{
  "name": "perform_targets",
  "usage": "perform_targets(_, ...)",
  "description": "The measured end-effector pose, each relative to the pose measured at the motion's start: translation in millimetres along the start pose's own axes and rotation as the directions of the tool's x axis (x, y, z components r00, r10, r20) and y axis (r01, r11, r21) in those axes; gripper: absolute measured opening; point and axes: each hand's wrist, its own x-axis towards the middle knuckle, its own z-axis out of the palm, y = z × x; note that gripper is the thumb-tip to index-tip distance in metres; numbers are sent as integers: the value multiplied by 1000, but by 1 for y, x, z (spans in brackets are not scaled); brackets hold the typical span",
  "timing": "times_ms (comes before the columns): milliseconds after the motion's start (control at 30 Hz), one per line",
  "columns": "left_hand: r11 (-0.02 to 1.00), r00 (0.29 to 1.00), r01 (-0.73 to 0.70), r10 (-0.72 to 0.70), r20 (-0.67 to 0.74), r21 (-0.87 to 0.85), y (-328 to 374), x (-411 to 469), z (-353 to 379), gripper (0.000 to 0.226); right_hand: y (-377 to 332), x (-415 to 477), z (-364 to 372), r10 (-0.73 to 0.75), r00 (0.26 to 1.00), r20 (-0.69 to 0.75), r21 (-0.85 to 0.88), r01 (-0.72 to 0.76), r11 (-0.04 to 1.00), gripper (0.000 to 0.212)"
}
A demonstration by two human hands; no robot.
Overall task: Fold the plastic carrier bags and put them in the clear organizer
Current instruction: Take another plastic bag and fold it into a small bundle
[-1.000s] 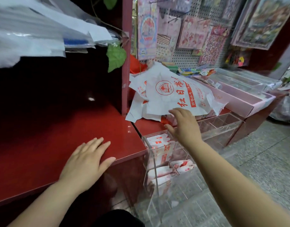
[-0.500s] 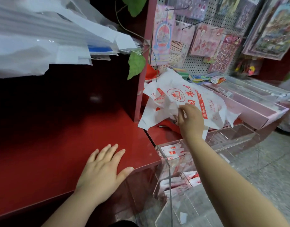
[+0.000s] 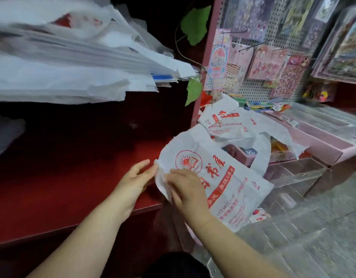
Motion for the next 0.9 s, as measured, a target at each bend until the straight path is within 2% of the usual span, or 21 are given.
perform_targets(67,999,999,1,1,-39,51,-2,-3,-19,36,-10,1,15,15,994,106,57,-21,998,24)
perform_targets(167,993,996,-44,53,-75,112,1,-10,-42,21,-27,6,31,-21,980,200,80,5,997,24)
perform_targets(233,971,975,-90,131,-180,220,6,-11,-60,19,-34,7,37,-42,971,236,63,27,998,26)
perform_targets(300,921,931,-114,230,-283,372,10,-8,-85,20,-36,6,37,5,946,324,25,-14,1000,44)
perform_targets(400,827,844,-72,348,-408,557,17,-1,-126,19,-28,3,26,156,840,520,-41,-159,987,78)
perform_targets(500,749,780,16,405,-477,662,19,2,-164,26,-13,2,16,227,793,565,-141,-178,974,85)
perform_targets(600,643,722,77,491,-488,762,14,-5,-184,30,-5,3,11,243,746,619,-148,-194,970,83)
perform_targets(667,512,681,17,623,-385,859,9,-12,-181,28,-7,7,12,238,730,640,-128,-203,971,70)
perform_targets(733,414,724,-154,665,-183,897,1,-22,-168,39,-9,12,19,241,706,666,-145,-195,970,54)
perform_targets(800,369,829,-313,555,63,875,-9,-34,-149,61,-14,19,30,252,691,677,-183,-174,968,50)
perform_targets(867,243,856,-418,429,290,875,-23,-41,-137,79,-16,27,40,275,681,678,-222,-167,961,53)
perform_targets(900,160,858,-439,367,360,884,-29,-44,-135,85,-17,31,45,290,673,680,-244,-166,955,54)
